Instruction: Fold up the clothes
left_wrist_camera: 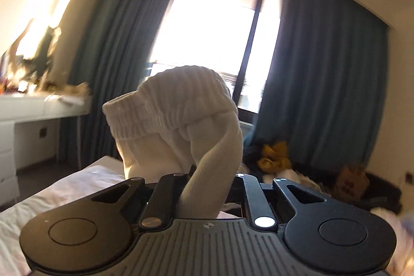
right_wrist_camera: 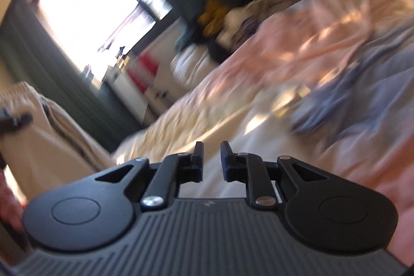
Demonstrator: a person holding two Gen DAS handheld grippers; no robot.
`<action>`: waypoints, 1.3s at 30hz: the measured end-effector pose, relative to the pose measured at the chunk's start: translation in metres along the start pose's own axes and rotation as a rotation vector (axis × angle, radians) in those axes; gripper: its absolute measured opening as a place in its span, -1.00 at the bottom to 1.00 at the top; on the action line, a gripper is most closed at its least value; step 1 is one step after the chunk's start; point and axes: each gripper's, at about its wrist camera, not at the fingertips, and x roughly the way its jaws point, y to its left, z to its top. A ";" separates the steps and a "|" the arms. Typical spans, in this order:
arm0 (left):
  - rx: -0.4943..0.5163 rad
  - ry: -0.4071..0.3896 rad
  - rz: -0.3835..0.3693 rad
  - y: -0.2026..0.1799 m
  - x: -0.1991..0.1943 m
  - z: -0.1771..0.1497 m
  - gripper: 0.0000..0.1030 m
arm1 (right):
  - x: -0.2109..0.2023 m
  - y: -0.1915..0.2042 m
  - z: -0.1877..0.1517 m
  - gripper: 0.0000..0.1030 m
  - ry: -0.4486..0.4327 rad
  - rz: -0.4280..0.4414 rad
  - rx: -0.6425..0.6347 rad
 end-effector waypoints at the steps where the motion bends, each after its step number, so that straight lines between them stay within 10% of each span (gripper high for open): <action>1: 0.044 0.005 -0.024 -0.023 0.001 -0.011 -0.74 | -0.004 -0.011 0.009 -0.66 -0.023 -0.016 0.031; 8: 0.516 0.157 -0.231 -0.158 0.005 -0.144 -0.74 | -0.027 -0.074 0.049 -0.66 -0.108 -0.006 0.235; 16: 0.728 0.222 -0.310 -0.181 0.019 -0.206 -0.58 | -0.001 -0.102 0.048 -0.65 -0.005 0.093 0.369; 20: 0.820 0.196 -0.329 -0.145 0.013 -0.212 0.04 | 0.013 -0.102 0.048 -0.65 0.039 0.105 0.378; 39: 0.742 0.324 -0.314 0.022 -0.045 -0.181 0.04 | 0.119 -0.120 0.051 -0.32 0.324 0.173 0.547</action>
